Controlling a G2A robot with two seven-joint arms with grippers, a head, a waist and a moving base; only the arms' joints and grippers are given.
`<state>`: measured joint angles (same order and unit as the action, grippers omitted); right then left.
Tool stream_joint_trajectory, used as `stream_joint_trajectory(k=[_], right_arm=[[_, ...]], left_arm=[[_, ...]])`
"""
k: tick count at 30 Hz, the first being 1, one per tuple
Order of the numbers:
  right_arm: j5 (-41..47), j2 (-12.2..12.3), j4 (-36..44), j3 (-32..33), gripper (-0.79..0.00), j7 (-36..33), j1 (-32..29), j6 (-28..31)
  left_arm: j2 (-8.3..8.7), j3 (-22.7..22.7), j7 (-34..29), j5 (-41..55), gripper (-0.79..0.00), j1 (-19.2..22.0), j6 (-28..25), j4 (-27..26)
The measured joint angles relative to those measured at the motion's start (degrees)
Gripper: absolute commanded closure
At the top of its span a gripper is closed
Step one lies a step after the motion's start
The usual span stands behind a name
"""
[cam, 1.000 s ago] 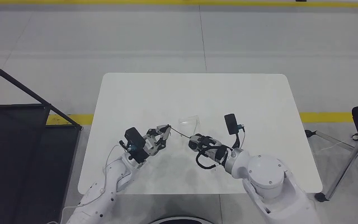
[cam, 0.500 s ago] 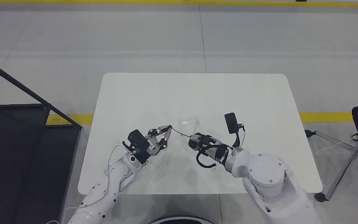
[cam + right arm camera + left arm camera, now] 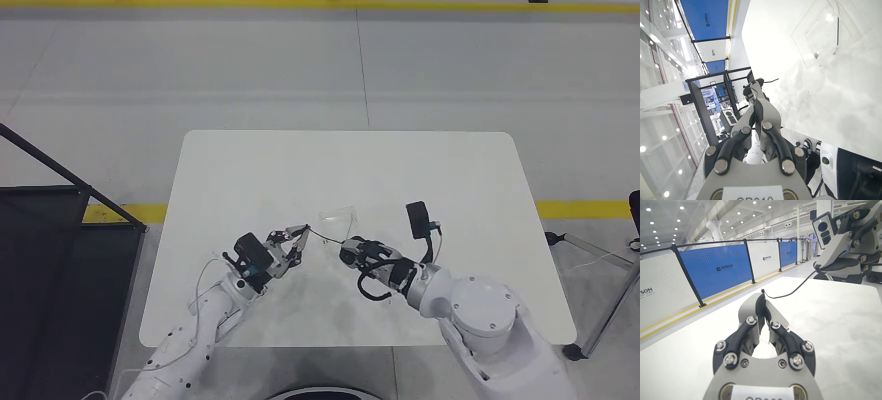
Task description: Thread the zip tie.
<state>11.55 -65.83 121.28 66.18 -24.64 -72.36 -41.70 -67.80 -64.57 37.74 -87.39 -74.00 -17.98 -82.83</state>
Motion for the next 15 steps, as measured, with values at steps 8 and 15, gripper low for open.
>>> stream_joint_trajectory(k=[8,15], right_arm=[[0.9,0.0,0.2,0.7,0.000,0.1,-0.9,1.0],[1.7,0.1,0.4,1.4,0.000,0.1,-1.8,2.1]], left_arm=[[-0.06,0.1,0.4,-1.3,0.000,-0.1,0.3,0.3],[-0.10,0.2,0.4,-2.1,0.000,-0.3,0.5,0.3]])
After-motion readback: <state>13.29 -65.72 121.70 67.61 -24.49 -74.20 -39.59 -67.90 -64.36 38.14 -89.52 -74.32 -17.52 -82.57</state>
